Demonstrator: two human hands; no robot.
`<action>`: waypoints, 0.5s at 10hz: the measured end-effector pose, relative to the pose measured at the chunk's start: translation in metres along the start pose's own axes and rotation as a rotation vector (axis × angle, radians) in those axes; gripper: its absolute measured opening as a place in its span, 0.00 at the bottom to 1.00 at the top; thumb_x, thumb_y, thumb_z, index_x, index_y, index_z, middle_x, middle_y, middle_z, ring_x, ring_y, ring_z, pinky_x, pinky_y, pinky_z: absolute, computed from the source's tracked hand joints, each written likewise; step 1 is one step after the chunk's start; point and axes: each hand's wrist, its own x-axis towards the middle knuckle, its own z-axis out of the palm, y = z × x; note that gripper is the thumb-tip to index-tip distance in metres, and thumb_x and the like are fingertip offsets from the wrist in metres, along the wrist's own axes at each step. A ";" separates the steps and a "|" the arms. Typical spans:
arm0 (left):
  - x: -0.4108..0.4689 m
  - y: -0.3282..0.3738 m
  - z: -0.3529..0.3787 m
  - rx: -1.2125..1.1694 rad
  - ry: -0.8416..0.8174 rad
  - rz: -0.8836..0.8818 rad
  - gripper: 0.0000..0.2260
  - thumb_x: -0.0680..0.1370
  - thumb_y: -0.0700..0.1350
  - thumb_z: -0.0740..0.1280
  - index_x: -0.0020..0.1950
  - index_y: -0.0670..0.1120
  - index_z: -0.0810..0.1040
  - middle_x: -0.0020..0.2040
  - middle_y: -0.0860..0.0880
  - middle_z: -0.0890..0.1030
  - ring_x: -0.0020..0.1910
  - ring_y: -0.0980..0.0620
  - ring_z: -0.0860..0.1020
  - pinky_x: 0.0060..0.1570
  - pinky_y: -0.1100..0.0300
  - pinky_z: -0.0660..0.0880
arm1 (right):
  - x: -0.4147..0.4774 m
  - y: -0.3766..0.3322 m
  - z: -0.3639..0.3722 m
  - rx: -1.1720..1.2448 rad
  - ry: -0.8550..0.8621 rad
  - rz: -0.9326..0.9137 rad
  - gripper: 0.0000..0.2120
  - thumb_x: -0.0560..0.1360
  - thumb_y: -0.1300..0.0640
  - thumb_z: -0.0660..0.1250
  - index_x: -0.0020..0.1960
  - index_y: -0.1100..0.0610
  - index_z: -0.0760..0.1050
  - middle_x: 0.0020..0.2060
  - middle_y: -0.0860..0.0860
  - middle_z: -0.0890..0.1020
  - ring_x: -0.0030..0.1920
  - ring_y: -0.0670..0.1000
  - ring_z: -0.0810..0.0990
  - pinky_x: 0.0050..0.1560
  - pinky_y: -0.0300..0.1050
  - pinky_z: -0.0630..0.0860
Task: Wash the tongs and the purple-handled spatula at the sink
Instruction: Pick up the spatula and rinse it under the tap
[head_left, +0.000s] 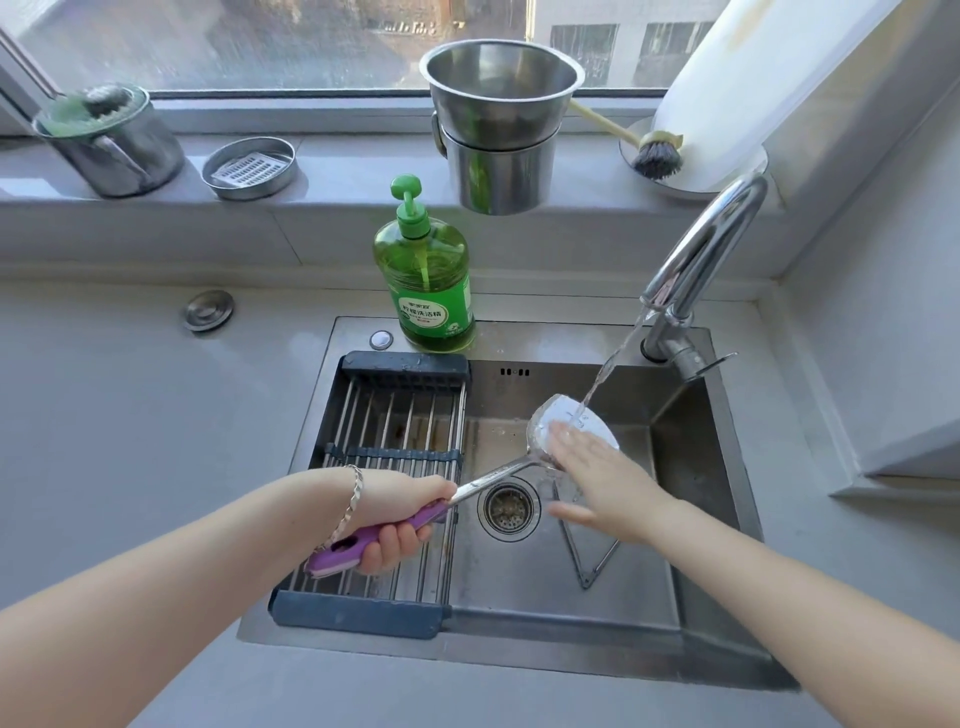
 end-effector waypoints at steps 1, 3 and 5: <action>-0.003 -0.003 -0.001 -0.004 -0.009 0.000 0.25 0.80 0.59 0.51 0.31 0.43 0.66 0.10 0.51 0.67 0.08 0.58 0.66 0.10 0.71 0.62 | 0.006 0.012 -0.002 -0.012 0.045 0.163 0.45 0.74 0.33 0.53 0.77 0.62 0.42 0.77 0.55 0.44 0.77 0.52 0.42 0.75 0.43 0.39; -0.005 -0.009 -0.012 -0.236 -0.285 -0.074 0.29 0.78 0.62 0.52 0.25 0.44 0.68 0.15 0.52 0.68 0.11 0.57 0.66 0.12 0.70 0.64 | 0.006 -0.003 0.005 -0.076 0.030 -0.070 0.40 0.75 0.36 0.50 0.77 0.58 0.42 0.75 0.51 0.40 0.77 0.50 0.43 0.70 0.41 0.33; 0.000 -0.001 -0.006 -0.144 -0.212 -0.050 0.26 0.78 0.62 0.52 0.29 0.44 0.66 0.14 0.52 0.68 0.10 0.57 0.66 0.12 0.71 0.63 | 0.004 -0.010 0.004 -0.024 0.071 0.018 0.38 0.77 0.45 0.59 0.77 0.60 0.45 0.77 0.54 0.46 0.77 0.51 0.43 0.72 0.43 0.34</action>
